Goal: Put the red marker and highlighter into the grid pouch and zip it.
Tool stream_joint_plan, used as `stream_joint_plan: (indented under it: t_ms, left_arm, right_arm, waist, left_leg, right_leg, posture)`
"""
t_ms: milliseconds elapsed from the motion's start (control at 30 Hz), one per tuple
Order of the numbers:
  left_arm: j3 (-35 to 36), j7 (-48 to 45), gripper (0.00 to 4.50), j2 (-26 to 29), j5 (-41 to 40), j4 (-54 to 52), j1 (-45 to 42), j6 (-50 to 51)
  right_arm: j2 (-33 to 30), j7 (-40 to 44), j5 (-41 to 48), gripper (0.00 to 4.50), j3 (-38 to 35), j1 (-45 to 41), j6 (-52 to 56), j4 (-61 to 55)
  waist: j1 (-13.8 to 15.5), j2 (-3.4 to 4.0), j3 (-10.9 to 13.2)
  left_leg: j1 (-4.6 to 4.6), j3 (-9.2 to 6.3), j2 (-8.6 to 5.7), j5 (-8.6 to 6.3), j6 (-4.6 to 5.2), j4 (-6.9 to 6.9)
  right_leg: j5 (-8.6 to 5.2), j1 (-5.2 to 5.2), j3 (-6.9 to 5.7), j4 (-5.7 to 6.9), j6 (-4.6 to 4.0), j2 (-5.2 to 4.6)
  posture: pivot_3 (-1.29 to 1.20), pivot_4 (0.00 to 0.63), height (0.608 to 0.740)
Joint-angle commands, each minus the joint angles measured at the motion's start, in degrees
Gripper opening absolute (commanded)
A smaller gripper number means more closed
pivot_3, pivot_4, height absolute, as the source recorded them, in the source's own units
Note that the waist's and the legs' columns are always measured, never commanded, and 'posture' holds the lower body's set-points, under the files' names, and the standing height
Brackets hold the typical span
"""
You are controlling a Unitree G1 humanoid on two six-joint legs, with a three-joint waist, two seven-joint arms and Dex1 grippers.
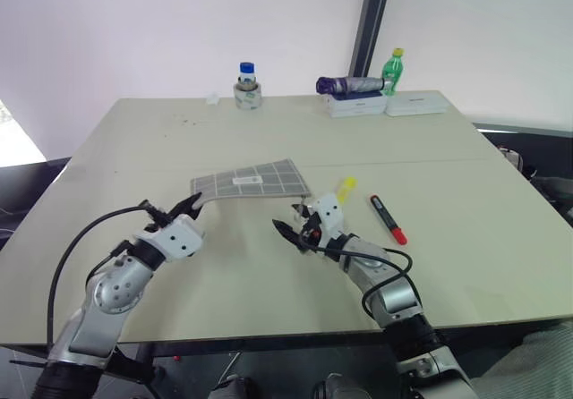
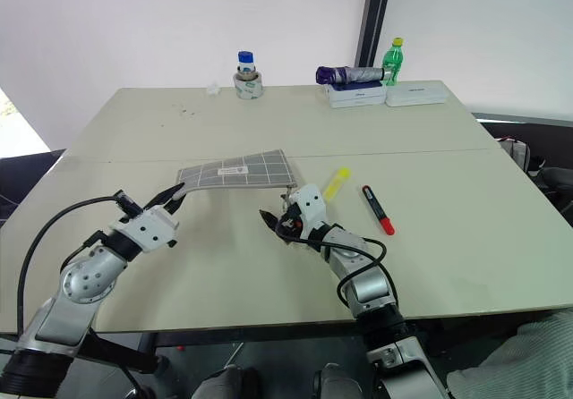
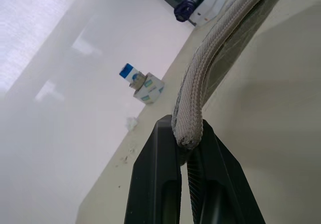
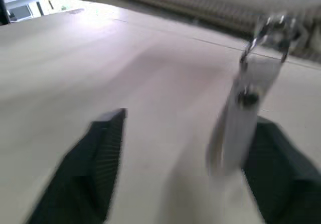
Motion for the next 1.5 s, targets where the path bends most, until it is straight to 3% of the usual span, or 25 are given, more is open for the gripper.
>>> stream_joint_plan:
  t_ms: [33, 133, 333, 467, 667, 1067, 1367, 1500]
  left_arm:
    - [1.70, 0.73, 0.00, 0.46, 0.29, -0.16, -0.78, -0.99]
    - [1.50, 0.60, 0.00, 0.36, 0.17, 0.14, -0.70, -1.31]
    - [0.71, 1.35, 0.00, -0.29, 1.31, 1.16, -0.70, -1.39]
    - [-1.06, 2.92, 0.00, -1.72, 4.64, 2.74, -1.58, -0.38]
    - [-4.14, 3.58, 0.00, -4.80, 7.99, 2.49, -2.83, 1.61]
    - [-5.02, 6.06, 0.00, -7.04, 13.66, 1.53, -1.59, 6.75]
    - [-8.11, 2.79, 0.00, -6.69, 14.69, 0.61, -1.83, 7.63]
    - [-7.75, 1.00, 0.00, -4.57, 13.93, -2.18, 1.20, 5.40]
  right_arm:
    - [-0.31, 0.03, -0.54, 1.54, -0.30, 0.07, -1.69, -0.72]
    - [-0.83, 0.65, -0.45, 0.08, -0.32, 0.55, -2.15, -1.43]
    - [-0.51, 0.36, -0.08, 0.08, -0.82, -1.26, -0.79, -2.32]
    - [-3.30, 1.38, -7.08, 0.08, 5.08, -2.42, -1.58, -3.00]
    - [1.69, -0.03, -11.11, 0.08, 9.83, -11.45, 1.67, 0.36]
    - [1.58, 6.99, -19.78, 0.08, 20.33, -17.63, -8.76, 5.28]
    - [2.34, 8.34, -24.60, 0.08, 23.03, -19.88, -14.44, 8.66]
    - [2.67, 7.94, -23.77, 0.08, 20.18, -21.00, -12.97, 10.05]
  waist:
    - [-0.02, 0.00, 0.00]
    - [-0.02, 0.00, 0.00]
    - [-0.13, 0.00, 0.00]
    - [-0.08, 0.00, 0.00]
    - [-0.33, 0.00, 0.00]
    - [-0.14, -0.01, 0.01]
    - [-0.18, -0.02, 0.01]
    - [-0.24, -0.02, 0.01]
  left_leg:
    - [0.00, 0.01, 0.00, 0.00, 0.00, 0.00]
    - [0.00, 0.01, 0.00, 0.00, 0.00, 0.00]
    - [0.00, 0.00, 0.00, 0.00, 0.00, -0.01]
    - [0.00, 0.01, 0.00, -0.01, 0.01, -0.01]
    - [-0.01, 0.01, 0.05, 0.03, -0.05, -0.01]
    - [-0.04, 0.06, 0.01, 0.05, -0.09, -0.07]
    - [-0.04, 0.07, 0.01, 0.06, -0.10, -0.07]
    - [-0.04, 0.07, 0.03, 0.06, -0.10, -0.08]
  right_leg:
    - [0.00, 0.00, 0.00, 0.00, 0.00, -0.01]
    - [0.00, 0.00, 0.00, 0.00, 0.00, -0.01]
    - [0.00, -0.01, 0.00, 0.00, 0.00, -0.01]
    - [0.00, -0.01, 0.00, -0.01, 0.00, -0.02]
    - [0.00, -0.06, 0.00, 0.02, 0.00, 0.07]
    - [0.00, -0.07, 0.00, -0.06, 0.00, -0.01]
    - [0.00, -0.07, 0.00, -0.06, 0.00, -0.01]
    - [0.00, -0.08, 0.00, -0.06, 0.00, -0.01]
  posture:
    - [0.00, 0.150, 0.740]
    - [0.00, 0.150, 0.740]
    - [0.00, 0.150, 0.740]
    - [0.00, 0.150, 0.740]
    - [0.00, 0.150, 0.740]
    - [0.00, 0.150, 0.740]
    - [0.00, 0.150, 0.740]
    - [0.00, 0.150, 0.740]
